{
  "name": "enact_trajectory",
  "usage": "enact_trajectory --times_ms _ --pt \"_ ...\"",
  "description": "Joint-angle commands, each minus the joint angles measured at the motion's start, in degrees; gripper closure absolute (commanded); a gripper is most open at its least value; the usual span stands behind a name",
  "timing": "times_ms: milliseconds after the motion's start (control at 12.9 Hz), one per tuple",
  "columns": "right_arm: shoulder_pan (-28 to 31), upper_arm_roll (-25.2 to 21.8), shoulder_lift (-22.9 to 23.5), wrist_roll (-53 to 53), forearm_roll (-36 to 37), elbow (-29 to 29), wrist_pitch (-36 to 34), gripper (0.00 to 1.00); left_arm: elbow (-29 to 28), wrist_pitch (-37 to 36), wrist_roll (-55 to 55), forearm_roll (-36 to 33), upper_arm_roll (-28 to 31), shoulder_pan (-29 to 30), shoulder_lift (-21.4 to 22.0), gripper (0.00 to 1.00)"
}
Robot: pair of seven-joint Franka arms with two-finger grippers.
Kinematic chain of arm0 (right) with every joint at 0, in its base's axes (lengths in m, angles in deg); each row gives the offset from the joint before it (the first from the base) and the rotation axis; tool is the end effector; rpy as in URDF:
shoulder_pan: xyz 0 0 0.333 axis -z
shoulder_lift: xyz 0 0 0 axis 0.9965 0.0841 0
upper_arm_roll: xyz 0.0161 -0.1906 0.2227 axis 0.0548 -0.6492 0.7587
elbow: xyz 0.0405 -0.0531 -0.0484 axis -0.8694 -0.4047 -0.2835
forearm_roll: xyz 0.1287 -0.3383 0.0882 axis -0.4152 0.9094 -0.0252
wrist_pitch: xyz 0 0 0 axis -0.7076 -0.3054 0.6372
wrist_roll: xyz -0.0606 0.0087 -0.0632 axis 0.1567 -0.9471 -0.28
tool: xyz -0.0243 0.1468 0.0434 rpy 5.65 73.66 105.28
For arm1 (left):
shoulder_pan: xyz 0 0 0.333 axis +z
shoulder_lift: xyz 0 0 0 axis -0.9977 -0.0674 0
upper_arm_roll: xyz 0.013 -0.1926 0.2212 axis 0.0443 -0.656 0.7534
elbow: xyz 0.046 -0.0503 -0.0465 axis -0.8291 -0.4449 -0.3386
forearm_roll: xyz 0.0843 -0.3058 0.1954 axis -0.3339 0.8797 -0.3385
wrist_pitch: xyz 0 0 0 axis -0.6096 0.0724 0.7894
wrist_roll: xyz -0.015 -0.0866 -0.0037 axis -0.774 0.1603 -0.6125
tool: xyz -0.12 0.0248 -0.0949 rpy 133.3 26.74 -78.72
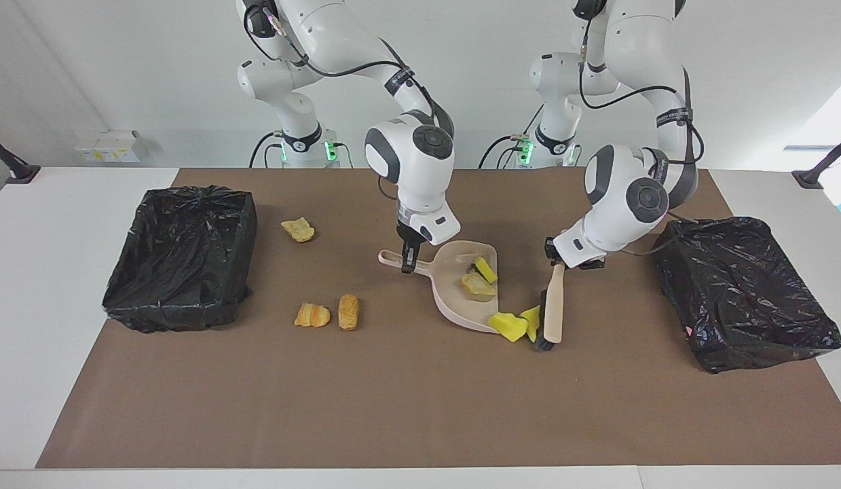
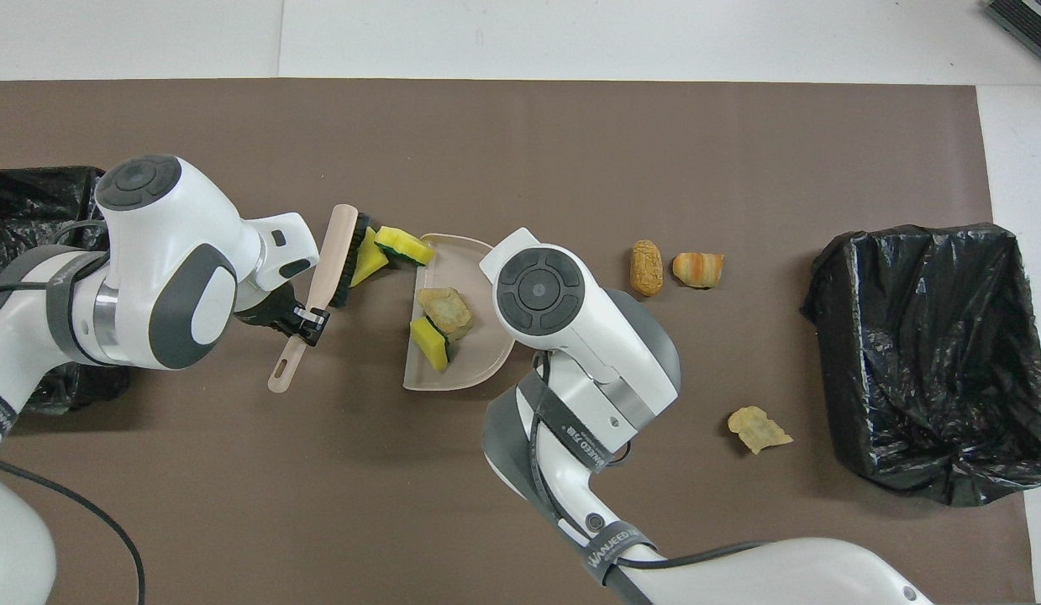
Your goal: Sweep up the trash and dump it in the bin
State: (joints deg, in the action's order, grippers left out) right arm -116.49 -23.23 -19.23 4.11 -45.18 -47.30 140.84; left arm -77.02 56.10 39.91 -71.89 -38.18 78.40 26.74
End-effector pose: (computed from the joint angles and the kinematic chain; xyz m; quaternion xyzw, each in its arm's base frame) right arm 0.5296 0.3318 0.3126 0.7468 0.6606 -0.0222 0.0735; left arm 0.5258 -0.1524 0.2949 0.9741 -0.1752 -0.1312 0.0568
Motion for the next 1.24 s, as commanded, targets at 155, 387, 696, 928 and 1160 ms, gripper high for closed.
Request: enact_trajectory --times_ms 155,387,696,928,1160 --pt "0.73 0.41 0.19 -2.03 0.89 -0.44 2.20 1.00 -3.01 -4.41 -6.21 5.11 0.06 -5.35 4.61 1.00" --pt "0.73 0.50 2.56 -2.73 -1.30 -0.79 8.70 1.00 -3.10 -8.44 -6.39 9.93 0.06 -5.97 8.65 1.00" --pt "2.22 0.59 3.18 -0.45 -2.54 -0.96 11.35 1.00 -2.84 -9.33 -11.83 15.22 0.85 -4.66 10.86 1.00" --pt "2.13 0.59 3.18 -0.53 -2.63 -0.96 11.35 1.00 -2.57 -10.56 -16.14 16.01 0.76 -1.76 10.68 1.00" --pt "2.22 0.59 3.18 -0.45 -2.63 -0.96 11.35 1.00 -0.91 -11.00 -19.39 18.74 1.29 -1.05 11.12 1.00"
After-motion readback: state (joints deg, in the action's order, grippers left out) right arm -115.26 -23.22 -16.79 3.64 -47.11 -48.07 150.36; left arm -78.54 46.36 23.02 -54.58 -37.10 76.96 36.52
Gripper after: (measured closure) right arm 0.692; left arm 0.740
